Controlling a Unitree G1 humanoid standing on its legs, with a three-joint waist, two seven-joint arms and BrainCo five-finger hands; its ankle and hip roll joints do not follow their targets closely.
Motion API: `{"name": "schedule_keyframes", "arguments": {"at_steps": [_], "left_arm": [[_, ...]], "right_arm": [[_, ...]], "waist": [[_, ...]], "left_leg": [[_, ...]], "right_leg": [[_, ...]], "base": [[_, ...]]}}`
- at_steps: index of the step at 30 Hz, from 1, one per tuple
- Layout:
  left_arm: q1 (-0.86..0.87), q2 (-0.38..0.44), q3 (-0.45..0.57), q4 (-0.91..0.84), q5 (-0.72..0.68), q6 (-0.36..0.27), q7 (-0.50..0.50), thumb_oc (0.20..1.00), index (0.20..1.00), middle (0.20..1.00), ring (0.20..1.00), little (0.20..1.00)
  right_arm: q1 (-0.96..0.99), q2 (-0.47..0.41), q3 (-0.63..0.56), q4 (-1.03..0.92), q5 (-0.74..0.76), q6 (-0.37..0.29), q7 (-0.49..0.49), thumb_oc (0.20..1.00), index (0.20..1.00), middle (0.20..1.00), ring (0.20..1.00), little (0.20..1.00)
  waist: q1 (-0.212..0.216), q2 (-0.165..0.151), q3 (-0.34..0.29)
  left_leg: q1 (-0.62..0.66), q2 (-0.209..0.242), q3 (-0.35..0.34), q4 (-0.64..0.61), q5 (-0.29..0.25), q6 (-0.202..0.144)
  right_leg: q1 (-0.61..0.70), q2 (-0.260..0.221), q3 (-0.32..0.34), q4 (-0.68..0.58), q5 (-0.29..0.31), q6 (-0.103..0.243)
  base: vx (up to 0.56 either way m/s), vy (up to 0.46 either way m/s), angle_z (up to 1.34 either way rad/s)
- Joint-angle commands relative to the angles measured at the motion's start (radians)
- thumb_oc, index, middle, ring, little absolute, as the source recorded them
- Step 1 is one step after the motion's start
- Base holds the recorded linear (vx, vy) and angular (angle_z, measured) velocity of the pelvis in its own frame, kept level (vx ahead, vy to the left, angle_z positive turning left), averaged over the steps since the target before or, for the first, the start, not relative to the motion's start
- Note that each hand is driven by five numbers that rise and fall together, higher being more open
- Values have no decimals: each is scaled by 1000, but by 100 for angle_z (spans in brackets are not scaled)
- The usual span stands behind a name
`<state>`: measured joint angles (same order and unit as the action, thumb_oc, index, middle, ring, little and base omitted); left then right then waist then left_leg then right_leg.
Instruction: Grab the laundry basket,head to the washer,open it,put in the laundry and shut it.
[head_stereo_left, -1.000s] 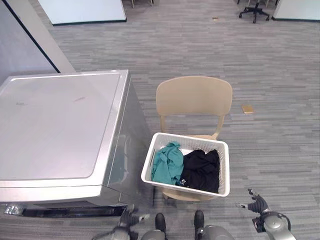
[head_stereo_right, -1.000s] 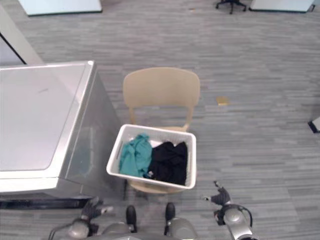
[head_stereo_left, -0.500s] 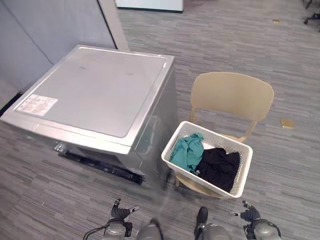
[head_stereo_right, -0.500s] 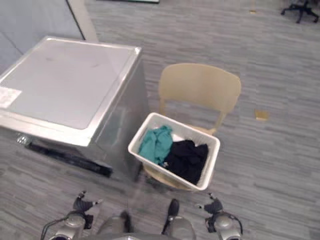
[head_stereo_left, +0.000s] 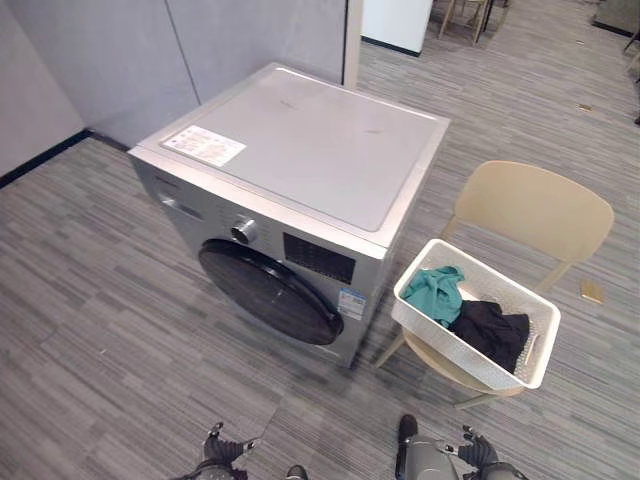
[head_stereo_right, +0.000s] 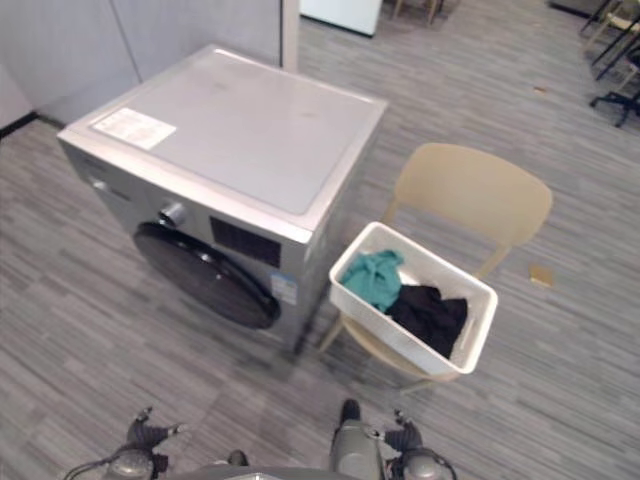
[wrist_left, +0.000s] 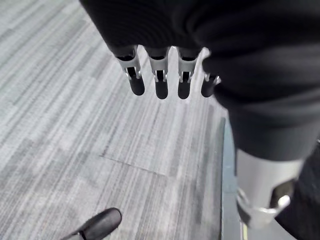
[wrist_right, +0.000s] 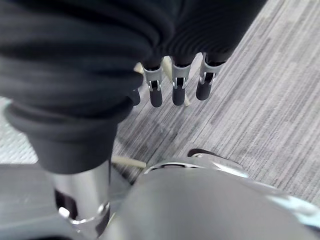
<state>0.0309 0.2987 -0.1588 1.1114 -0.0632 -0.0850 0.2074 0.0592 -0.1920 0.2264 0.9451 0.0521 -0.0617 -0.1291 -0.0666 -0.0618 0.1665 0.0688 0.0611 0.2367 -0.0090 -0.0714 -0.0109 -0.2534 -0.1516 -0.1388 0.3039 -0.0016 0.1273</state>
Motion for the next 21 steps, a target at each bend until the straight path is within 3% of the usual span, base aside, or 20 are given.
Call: {"name": "schedule_keyframes", "arguments": {"at_steps": [1,3,5,6,12,21], "left_arm": [[-49,-9,-6,-66,14,-24,19,1000,1000,1000,1000,1000],[-45,-17,-12,-74,20,-31,21,1000,1000,1000,1000,1000],[-49,-22,-14,-70,14,-30,23,1000,1000,1000,1000,1000],[-28,-24,5,-67,0,-31,26,1000,1000,1000,1000,1000],[-11,-27,4,-63,-4,-33,26,1000,1000,1000,1000,1000],[-36,-15,-36,-102,-18,-45,49,1000,1000,1000,1000,1000]], "right_arm": [[-76,-56,53,-141,-16,-30,20,1000,1000,1000,1000,1000],[-77,-77,91,-241,-12,-38,40,1000,1000,1000,1000,1000],[-90,-83,105,-267,-2,-45,46,1000,1000,1000,1000,1000],[-116,-89,135,-318,-2,-49,56,1000,1000,1000,1000,1000],[-212,-113,183,-406,-6,-66,44,1000,1000,1000,1000,1000],[-432,-104,202,-392,15,-79,-38,1000,1000,1000,1000,1000]], "waist": [[11,5,61],[24,-1,62],[26,0,60],[49,5,47],[76,25,39],[122,51,78]], "left_leg": [[-35,-78,-126,40,-28,21],[-49,-114,-185,64,-43,20],[-69,-117,-198,76,-41,14],[-82,-120,-203,84,-43,7],[-113,-116,-218,88,-31,-15],[-194,-109,-239,63,17,-15]], "right_leg": [[61,117,28,-149,-17,-5],[97,124,76,-226,-3,-19],[83,134,98,-226,3,-23],[101,116,62,-254,14,-22],[114,102,9,-303,18,-28],[64,91,-22,-328,34,-29]], "base": [[114,52,105],[109,-35,161],[69,-72,113],[106,-67,51],[51,-43,42],[-40,2,20]]}}
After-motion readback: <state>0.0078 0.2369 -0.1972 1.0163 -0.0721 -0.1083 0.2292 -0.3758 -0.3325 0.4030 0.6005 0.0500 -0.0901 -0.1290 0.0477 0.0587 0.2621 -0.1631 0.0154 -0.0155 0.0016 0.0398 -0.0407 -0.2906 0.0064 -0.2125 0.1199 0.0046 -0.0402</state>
